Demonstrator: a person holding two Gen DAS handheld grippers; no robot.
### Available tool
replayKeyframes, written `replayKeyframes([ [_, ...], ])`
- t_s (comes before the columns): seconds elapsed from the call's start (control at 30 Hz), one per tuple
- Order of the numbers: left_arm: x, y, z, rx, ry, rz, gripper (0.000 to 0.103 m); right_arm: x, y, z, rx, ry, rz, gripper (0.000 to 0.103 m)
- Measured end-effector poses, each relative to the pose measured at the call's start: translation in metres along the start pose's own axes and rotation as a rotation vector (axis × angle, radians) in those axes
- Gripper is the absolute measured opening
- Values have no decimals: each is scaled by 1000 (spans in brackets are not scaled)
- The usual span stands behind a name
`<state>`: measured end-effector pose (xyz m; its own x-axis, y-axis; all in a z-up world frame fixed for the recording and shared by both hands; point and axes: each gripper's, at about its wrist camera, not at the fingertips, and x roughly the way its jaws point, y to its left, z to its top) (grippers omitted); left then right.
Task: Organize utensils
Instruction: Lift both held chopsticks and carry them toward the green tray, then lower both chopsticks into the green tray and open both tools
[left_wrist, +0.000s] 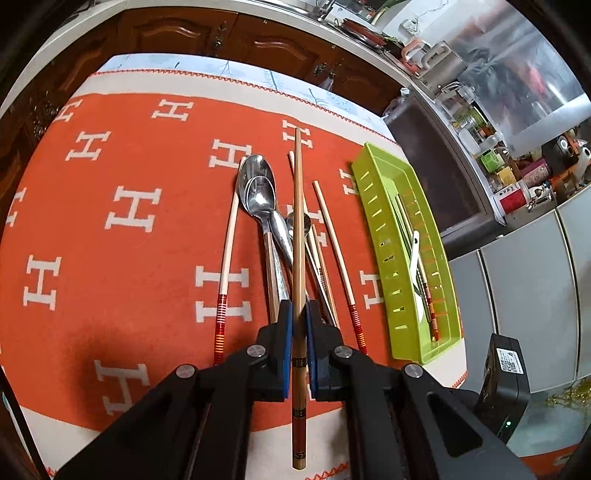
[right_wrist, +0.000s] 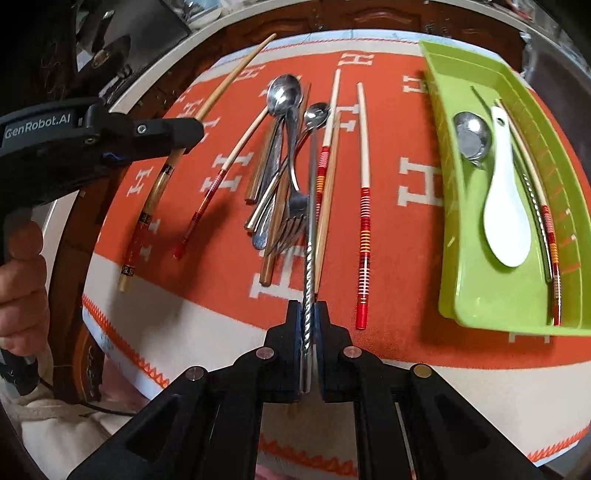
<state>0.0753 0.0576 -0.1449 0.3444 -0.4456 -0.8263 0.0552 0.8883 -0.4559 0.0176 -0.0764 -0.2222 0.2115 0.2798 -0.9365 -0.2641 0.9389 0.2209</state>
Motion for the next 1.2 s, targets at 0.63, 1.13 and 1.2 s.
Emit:
replayKeyframes([
  [0.63, 0, 3, 2, 1, -3, -39, 4, -14, -1, 37, 14, -53, -69, 6],
  [1.13, 1, -38, 10, 54, 12, -73, 4, -102, -27, 26, 124, -314, -41, 5],
  [1.2, -1, -48, 14, 64, 10, -87, 4, -116, -33, 26, 137, -353, -52, 5],
])
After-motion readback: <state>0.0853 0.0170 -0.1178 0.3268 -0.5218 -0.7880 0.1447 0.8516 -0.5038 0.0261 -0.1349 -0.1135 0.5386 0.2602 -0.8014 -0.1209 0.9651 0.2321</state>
